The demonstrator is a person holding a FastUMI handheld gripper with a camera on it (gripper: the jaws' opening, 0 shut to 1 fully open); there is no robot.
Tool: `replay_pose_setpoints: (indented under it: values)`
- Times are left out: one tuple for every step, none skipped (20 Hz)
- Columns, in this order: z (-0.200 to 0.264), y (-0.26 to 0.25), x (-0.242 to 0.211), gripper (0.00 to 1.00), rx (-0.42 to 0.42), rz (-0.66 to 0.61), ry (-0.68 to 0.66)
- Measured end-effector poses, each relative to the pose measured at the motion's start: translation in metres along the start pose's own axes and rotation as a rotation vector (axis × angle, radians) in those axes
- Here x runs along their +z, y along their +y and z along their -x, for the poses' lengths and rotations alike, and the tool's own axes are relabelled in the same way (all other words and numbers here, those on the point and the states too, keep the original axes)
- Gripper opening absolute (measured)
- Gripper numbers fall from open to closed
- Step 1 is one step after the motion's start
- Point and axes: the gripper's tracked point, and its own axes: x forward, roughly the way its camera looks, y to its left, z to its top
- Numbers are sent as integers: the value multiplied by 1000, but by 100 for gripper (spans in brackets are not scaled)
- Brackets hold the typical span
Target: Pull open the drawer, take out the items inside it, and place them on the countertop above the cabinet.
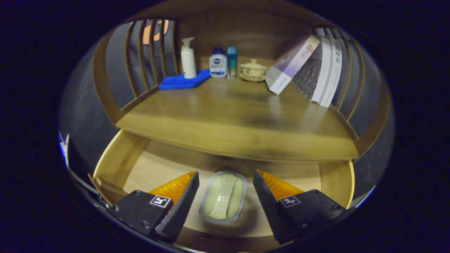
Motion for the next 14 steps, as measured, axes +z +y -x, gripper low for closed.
replay_pose_setpoints:
  values:
    - [-4,1,-7,96,11,-25,62]
    - [-12,2,-13,93,23,-41,115]
    - [-17,2,-17,92,28,-54,157]
    - [-23,1,-20,89,29,-63,188]
    - [-24,3,-24,87,36,-59,212]
    - [-27,3,-29,78,33,-48,235]
    - [-26,0,-28,75,11,-41,240]
    - [-25,0,-28,70,-5,-37,234]
    - [-26,0,-29,61,-7,-27,233]
    - [-26,0,-27,53,-7,-23,228]
    - [-25,-1,-24,39,-19,-21,230]
    - [-25,2,-26,25,-9,-24,233]
    - [-24,4,-29,22,5,-33,245]
    - [-22,4,-29,21,8,-44,243]
